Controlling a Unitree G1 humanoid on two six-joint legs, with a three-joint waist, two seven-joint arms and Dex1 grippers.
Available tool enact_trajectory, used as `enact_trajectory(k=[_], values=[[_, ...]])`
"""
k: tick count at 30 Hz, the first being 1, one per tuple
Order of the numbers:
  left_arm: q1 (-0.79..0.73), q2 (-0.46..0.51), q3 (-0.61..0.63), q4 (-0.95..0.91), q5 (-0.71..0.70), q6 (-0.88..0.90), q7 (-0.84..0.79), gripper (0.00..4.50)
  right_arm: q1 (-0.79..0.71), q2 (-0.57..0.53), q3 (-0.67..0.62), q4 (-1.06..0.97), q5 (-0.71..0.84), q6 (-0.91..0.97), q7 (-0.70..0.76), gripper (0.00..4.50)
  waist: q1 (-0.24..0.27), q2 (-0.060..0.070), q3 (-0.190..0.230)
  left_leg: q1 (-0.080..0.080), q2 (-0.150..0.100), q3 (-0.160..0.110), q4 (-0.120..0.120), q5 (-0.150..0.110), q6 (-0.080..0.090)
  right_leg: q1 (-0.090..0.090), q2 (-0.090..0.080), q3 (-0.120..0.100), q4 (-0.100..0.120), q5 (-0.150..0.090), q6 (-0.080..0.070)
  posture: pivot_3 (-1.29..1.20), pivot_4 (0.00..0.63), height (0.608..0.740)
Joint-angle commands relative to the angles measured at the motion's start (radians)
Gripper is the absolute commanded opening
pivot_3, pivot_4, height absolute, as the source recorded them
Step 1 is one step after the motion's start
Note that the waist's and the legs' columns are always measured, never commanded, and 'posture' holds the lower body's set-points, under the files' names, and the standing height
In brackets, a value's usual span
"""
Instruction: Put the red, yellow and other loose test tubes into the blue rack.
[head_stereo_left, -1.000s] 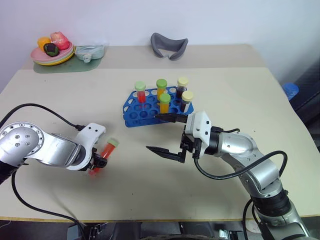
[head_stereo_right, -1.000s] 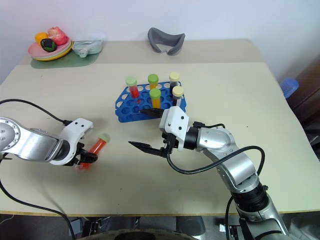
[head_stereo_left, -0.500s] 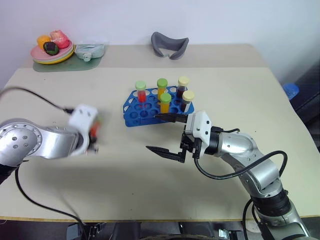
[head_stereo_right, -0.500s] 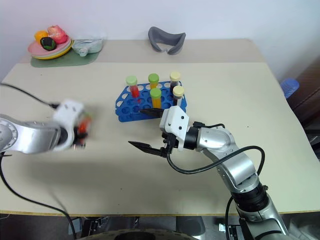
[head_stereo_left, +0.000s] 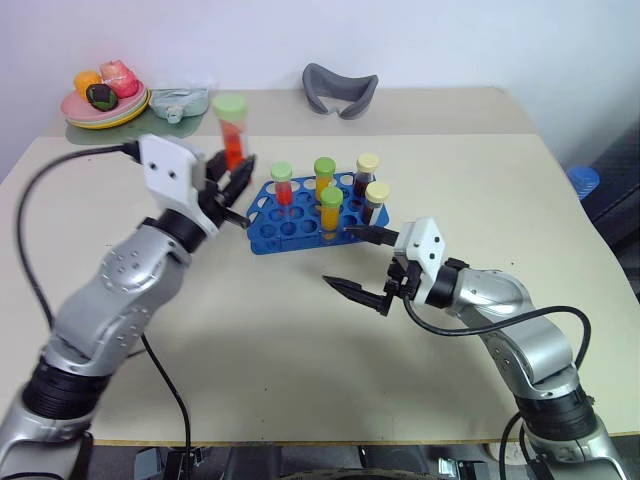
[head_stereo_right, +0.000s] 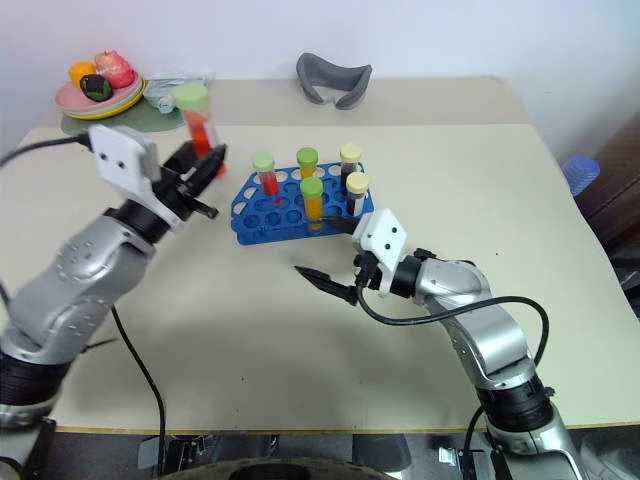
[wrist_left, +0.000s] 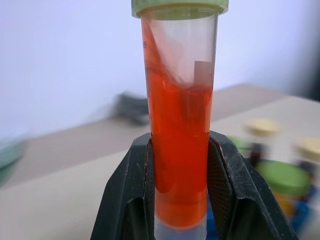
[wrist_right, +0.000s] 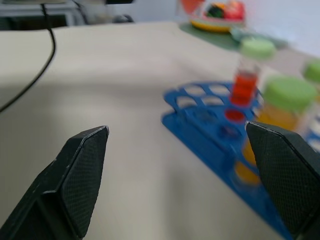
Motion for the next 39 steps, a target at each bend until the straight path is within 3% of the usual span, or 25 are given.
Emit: enact_trajectory(k=[1, 9, 16, 25, 39], values=[[0.027, -0.059, -0.051, 0.089, 0.193, -0.183, -0.135, 0.80, 0.046, -0.016, -0.056, -0.027, 0.002, 0.001, -0.029, 4.50, 0.000, 0.000, 0.000, 0.000, 0.000, 0.000, 0.000, 0.000, 0.000, 0.000, 0.000, 0.000, 0.000, 0.000, 0.000, 0.00, 0.150, 0.740], [0.007, -0.301, 0.007, 0.399, 0.301, -0.384, -0.202, 0.80, 0.098, -0.013, -0.081, -0.058, 0.006, 0.012, -0.078, 4.50, 0.000, 0.000, 0.000, 0.000, 0.000, 0.000, 0.001, -0.001, 0.001, 0.000, 0.000, 0.000, 0.001, 0.000, 0.000, 0.00, 0.150, 0.740], [-0.022, -0.418, 0.036, 0.527, 0.350, -0.421, -0.245, 0.80, 0.089, -0.010, -0.080, -0.046, 0.006, 0.007, -0.093, 4.50, -0.001, 0.000, 0.000, 0.001, 0.000, -0.001, 0.001, -0.001, 0.001, 0.000, 0.000, 0.000, 0.001, 0.000, 0.000, 0.00, 0.150, 0.740], [-0.037, -0.487, 0.052, 0.633, 0.384, -0.466, -0.311, 0.80, 0.079, -0.010, -0.080, -0.042, 0.009, 0.004, -0.100, 4.50, 0.000, 0.000, -0.001, 0.001, 0.000, -0.001, 0.001, -0.001, 0.001, 0.001, 0.000, 0.000, 0.001, 0.000, 0.000, 0.00, 0.150, 0.740], [-0.020, -0.505, 0.083, 0.645, 0.442, -0.487, -0.309, 0.80, 0.083, -0.013, -0.075, -0.045, 0.007, 0.001, -0.097, 4.50, -0.001, 0.000, -0.001, 0.001, 0.000, -0.001, 0.001, -0.001, 0.001, 0.001, 0.000, 0.000, 0.001, 0.000, 0.000, 0.00, 0.150, 0.740]])
